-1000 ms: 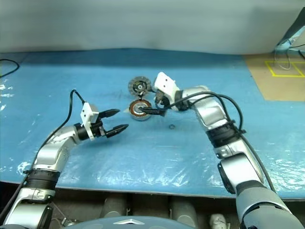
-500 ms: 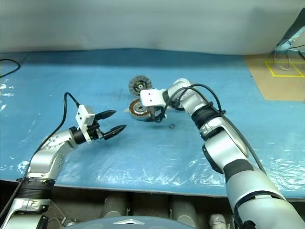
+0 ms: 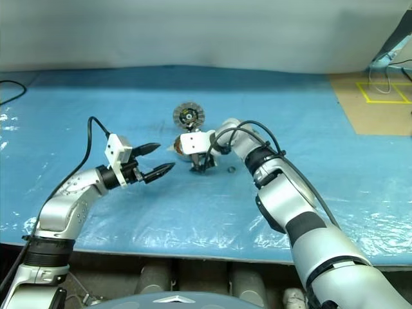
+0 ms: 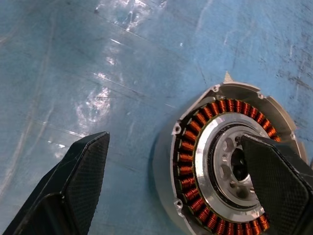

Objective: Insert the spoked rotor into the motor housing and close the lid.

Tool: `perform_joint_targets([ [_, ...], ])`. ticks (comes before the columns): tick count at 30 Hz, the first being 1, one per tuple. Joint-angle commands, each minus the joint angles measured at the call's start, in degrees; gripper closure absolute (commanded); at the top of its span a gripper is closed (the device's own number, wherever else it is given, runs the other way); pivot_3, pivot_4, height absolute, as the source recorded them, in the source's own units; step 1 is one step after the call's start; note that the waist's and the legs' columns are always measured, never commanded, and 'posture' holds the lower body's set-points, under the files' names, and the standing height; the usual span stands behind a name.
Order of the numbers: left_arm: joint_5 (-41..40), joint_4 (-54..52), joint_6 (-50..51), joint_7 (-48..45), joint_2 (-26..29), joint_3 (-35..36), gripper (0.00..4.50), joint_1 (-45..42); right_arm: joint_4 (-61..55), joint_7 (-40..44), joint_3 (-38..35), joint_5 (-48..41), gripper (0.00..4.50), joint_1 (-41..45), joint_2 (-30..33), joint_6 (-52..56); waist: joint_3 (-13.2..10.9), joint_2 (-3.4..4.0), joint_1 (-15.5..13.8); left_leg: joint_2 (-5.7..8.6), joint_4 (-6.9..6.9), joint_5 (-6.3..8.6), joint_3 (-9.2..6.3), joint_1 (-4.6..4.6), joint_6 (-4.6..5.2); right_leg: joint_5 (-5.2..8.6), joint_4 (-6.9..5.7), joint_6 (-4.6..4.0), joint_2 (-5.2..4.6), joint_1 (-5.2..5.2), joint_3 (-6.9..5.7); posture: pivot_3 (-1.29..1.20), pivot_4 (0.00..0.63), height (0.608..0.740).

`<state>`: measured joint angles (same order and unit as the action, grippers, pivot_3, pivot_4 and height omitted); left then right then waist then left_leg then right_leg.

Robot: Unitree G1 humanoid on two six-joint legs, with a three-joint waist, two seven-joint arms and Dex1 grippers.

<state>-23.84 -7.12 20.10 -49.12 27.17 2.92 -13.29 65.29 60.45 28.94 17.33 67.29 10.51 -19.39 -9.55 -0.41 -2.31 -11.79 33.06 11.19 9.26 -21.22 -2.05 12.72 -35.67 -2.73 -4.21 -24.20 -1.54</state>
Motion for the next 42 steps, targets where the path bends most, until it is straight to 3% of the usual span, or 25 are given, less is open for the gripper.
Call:
perform_joint_targets([
  [1, -1.29, -3.39, 1.16, 0.26, 0.74, 0.17, 0.01, -0.58, 1.05, 0.16, -2.44, -0.52, 0.00, 2.55, -0.06, 1.21, 0.00, 0.00, -0.01, 0.00, 0.00, 0.01, 0.00, 0.00, -0.01, 0.00, 0.00, 0.00, 0.00, 0.00, 0.00, 0.00, 0.150, 0.740],
  [15, -0.64, -0.32, -1.06, -1.71, 3.19, 2.50, 0.01, 1.77, 2.09, -1.91, -0.25, 4.90, 0.00, 0.79, -1.36, -1.29, -0.04, 0.07, 0.05, -0.01, -0.01, 0.04, 0.04, 0.01, -0.06, 0.00, 0.00, 0.00, 0.00, -0.03, 0.01, 0.00, 0.150, 0.740],
  [18, -0.27, 1.28, -2.44, -2.00, 3.21, 2.67, 0.00, 1.83, 2.24, -3.02, 0.79, 6.70, 0.58, 0.30, -1.63, -2.39, -0.04, 0.07, 0.02, -0.01, -0.01, 0.04, 0.05, 0.00, -0.06, 0.00, 0.01, 0.00, 0.00, -0.04, 0.02, 0.00, 0.150, 0.740],
  [23, 0.14, 3.13, -4.57, -2.44, 2.55, 2.16, 0.00, 1.97, 2.93, -4.22, 1.76, 8.77, 2.22, -0.35, -1.65, -2.52, -0.03, 0.06, 0.11, -0.01, -0.02, 0.06, 0.06, 0.07, -0.09, 0.00, 0.00, 0.00, 0.00, 0.00, 0.04, 0.00, 0.150, 0.740],
  [29, 0.37, 5.09, -6.82, -3.13, 2.09, 1.74, 0.00, 2.26, 1.69, -0.77, -1.31, 5.47, 2.35, -0.12, -1.35, 0.42, -0.04, 0.07, 0.08, -0.02, -0.02, 0.06, 0.10, 0.15, -0.11, -0.01, -0.06, -0.03, 0.00, 0.00, 0.09, 0.00, 0.150, 0.740],
  [35, 0.48, 5.04, -7.24, -3.09, 1.68, 1.13, 0.00, 2.79, -12.25, 11.08, -3.55, 0.81, 2.35, -6.29, 2.88, 8.13, -0.03, 0.06, -0.23, -0.02, -0.06, 0.03, 0.12, 0.03, 0.00, -0.01, 0.07, -0.03, 0.00, 0.00, 0.07, 0.00, 0.150, 0.740],
  [42, 0.45, 5.51, -6.82, -3.93, 0.51, -1.00, 0.00, 2.67, -42.83, 16.68, -2.36, 0.20, 2.35, -21.65, 12.77, 21.59, -0.02, 0.03, -0.70, -0.01, -0.09, 0.02, 0.14, 0.05, 0.11, -0.01, 0.19, -0.02, 0.00, 0.04, 0.07, 0.00, 0.150, 0.740],
])
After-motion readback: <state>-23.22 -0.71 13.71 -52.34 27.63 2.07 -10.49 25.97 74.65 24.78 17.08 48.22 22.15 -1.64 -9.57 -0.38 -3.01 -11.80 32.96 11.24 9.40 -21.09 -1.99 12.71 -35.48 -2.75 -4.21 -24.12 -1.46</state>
